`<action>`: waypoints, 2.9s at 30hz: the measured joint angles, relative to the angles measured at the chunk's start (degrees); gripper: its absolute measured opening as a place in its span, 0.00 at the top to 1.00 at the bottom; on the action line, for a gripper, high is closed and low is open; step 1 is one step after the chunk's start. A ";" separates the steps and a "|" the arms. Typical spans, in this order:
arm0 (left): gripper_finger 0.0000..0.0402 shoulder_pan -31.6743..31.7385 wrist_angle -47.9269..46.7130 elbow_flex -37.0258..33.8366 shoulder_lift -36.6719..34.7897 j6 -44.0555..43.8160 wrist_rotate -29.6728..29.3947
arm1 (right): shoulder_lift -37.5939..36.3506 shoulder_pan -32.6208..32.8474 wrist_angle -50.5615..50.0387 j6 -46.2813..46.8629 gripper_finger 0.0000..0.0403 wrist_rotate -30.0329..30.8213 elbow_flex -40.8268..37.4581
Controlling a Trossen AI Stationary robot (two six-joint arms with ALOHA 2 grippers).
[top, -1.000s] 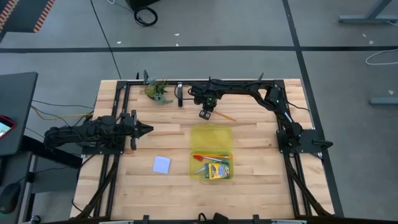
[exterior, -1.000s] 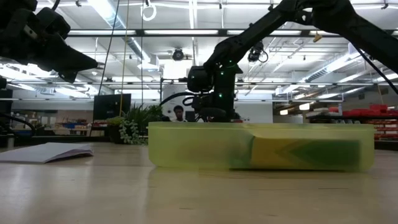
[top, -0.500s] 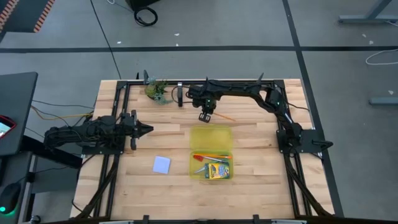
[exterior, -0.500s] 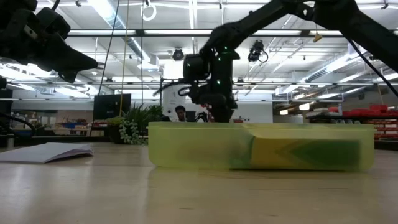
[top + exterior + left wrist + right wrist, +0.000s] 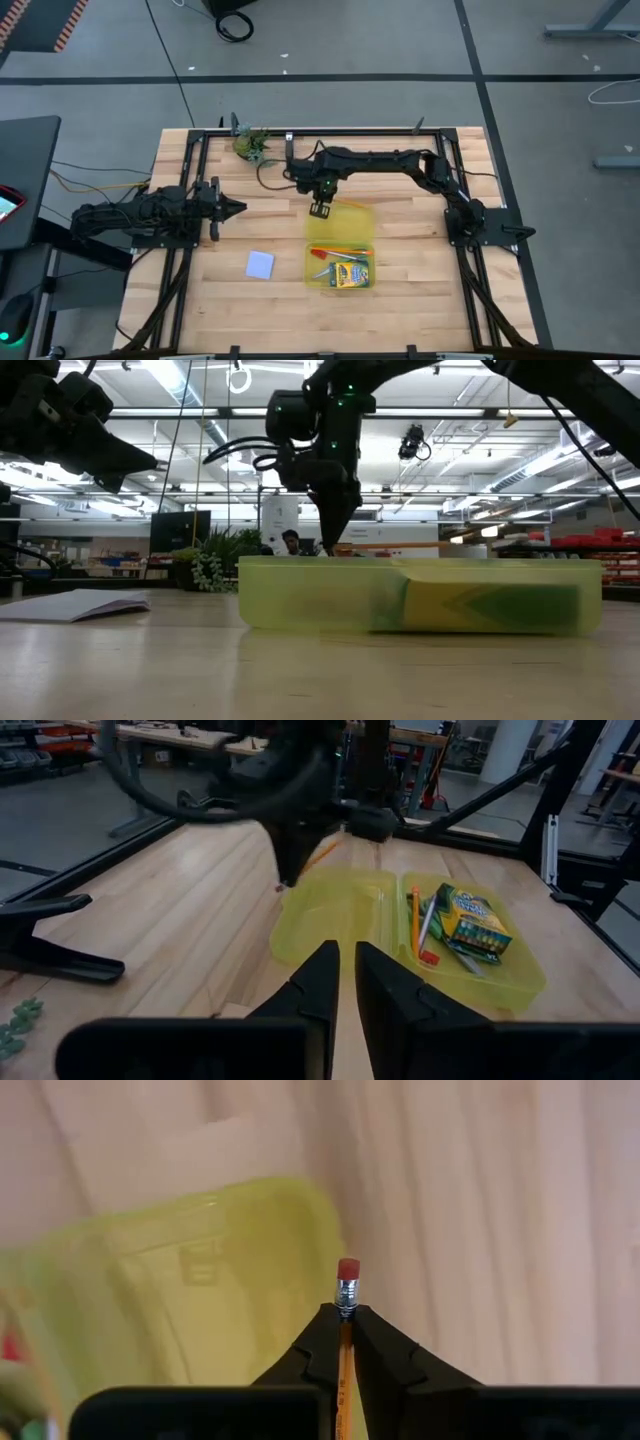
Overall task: Pack school essentials
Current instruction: Put the yellow pencil into the yellow supply box
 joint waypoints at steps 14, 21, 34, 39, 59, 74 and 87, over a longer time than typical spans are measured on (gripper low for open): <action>0.89 0.00 0.65 0.00 0.00 -0.02 -0.46 | 0.00 6.64 -0.01 6.17 0.93 -2.21 0.00; 0.90 0.00 0.63 0.00 0.00 -0.04 -0.48 | 0.00 8.70 0.23 7.58 0.93 -2.27 -0.07; 0.90 -0.02 0.63 0.00 0.00 -0.31 -0.50 | 0.00 12.88 3.96 11.91 0.93 -3.30 -0.11; 0.90 -0.02 0.63 0.00 0.00 -0.20 -0.50 | -0.13 14.56 5.40 13.51 0.93 -2.51 -1.17; 0.89 -0.01 0.80 0.00 0.00 -0.86 -0.50 | -0.09 16.72 10.93 15.64 0.93 -2.84 -10.64; 0.89 0.00 0.89 0.00 0.00 -1.09 -0.50 | 0.02 17.11 9.00 16.86 0.93 -2.74 -7.68; 0.89 0.00 0.89 0.00 0.00 -1.09 -0.50 | 0.02 17.80 9.96 18.76 0.93 -3.11 -7.61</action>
